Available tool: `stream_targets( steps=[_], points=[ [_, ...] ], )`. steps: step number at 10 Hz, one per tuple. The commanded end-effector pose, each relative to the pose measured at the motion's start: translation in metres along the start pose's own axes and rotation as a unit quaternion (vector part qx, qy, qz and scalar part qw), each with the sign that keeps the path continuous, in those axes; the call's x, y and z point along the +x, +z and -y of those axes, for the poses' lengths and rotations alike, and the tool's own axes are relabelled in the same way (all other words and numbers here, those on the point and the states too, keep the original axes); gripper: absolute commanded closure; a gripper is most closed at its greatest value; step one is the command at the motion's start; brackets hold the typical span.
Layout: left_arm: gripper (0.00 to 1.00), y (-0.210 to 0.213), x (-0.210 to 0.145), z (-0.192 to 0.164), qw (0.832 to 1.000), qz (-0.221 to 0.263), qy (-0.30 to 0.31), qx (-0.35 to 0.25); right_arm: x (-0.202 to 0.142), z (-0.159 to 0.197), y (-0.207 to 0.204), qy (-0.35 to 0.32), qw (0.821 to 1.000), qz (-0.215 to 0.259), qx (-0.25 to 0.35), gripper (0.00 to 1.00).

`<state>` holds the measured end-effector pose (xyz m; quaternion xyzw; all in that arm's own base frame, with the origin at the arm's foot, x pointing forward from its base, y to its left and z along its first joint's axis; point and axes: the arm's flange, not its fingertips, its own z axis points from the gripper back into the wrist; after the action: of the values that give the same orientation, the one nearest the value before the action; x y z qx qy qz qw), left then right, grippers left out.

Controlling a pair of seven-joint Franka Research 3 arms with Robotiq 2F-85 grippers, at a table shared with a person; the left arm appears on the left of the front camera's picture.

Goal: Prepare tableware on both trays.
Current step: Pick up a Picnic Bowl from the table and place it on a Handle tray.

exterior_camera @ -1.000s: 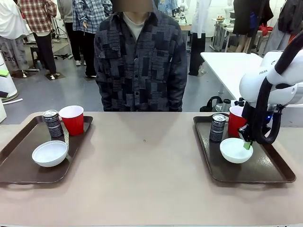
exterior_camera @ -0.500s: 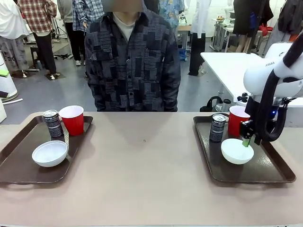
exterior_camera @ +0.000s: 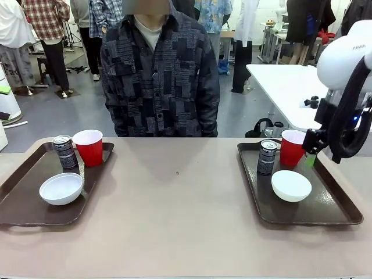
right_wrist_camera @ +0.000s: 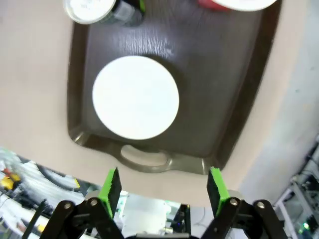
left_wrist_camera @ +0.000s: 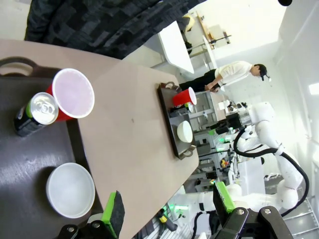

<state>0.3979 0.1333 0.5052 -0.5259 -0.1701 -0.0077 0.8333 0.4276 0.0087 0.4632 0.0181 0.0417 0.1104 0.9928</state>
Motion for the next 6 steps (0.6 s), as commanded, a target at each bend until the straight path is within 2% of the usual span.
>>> stream_targets(
  steps=[1,6],
  points=[
    [0.05,0.0027,-0.0006,0.0011,1.0,-0.005,-0.003,-0.001,-0.0062,-0.0012,0.0178,-0.014,1.0,-0.009,-0.004,0.0],
    [0.05,0.0027,-0.0006,0.0011,1.0,-0.005,-0.003,-0.001,-0.0087,-0.0026,0.0227,-0.004,1.0,-0.002,0.001,0.0]
  ],
)
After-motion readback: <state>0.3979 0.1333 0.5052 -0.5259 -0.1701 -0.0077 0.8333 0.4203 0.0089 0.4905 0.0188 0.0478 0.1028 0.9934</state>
